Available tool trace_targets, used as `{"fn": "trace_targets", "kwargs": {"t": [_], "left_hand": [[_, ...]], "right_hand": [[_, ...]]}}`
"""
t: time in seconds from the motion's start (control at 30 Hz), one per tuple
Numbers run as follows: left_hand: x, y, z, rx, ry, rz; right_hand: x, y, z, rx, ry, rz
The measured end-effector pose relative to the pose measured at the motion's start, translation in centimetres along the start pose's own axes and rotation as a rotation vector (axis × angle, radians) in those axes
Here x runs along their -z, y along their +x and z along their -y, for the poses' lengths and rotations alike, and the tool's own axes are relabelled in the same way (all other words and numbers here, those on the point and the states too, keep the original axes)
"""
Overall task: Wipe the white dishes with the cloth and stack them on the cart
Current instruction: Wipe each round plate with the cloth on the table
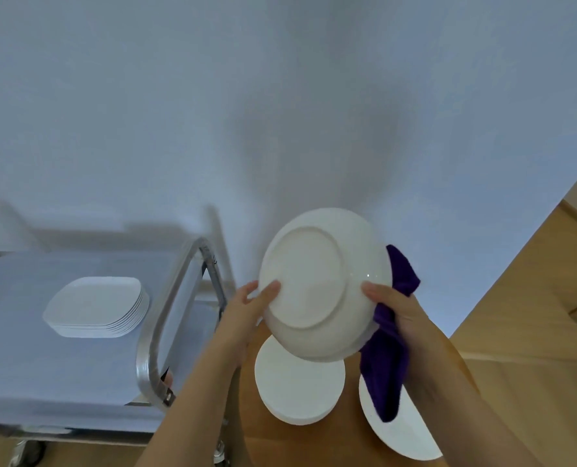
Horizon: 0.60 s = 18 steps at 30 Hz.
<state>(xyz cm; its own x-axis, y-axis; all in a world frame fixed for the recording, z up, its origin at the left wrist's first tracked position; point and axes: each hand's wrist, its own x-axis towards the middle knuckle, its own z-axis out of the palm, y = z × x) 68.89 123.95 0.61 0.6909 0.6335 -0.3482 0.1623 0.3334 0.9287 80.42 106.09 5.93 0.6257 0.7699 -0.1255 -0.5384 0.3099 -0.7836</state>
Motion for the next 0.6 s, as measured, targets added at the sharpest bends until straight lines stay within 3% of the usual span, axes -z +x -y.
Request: {"fn": "trace_targets", "kwargs": {"t": [0.1, 0.2, 0.27, 0.43, 0.5, 0.6], "left_hand": [[-0.2, -0.3, 0.6, 0.089, -0.495, 0.188], [-0.6, -0.3, 0.8, 0.052, -0.6, 0.081], [-0.6, -0.5, 0.7, 0.015, -0.563, 0.018], [0.1, -1.1, -0.9, -0.168, -0.262, -0.163], [-0.1, -1.2, -1.0, -0.22, -0.061, -0.21], [-1.4, -1.3, -0.9, -0.239, 0.156, -0.183]], "right_hand": [[0.9, -0.1, -0.1, -0.118, 0.074, -0.038], [1.5, -0.4, -0.5, -0.136, 0.026, -0.034], [1.7, -0.4, -0.8, -0.082, -0.144, -0.122], [4.0, 1.5, -1.6, 0.106, -0.561, -0.628], [3.6, 2.4, -1.2, 0.253, -0.709, -0.565], [0.5, 3.7, -0.8, 0.453, -0.9, -0.292]]}}
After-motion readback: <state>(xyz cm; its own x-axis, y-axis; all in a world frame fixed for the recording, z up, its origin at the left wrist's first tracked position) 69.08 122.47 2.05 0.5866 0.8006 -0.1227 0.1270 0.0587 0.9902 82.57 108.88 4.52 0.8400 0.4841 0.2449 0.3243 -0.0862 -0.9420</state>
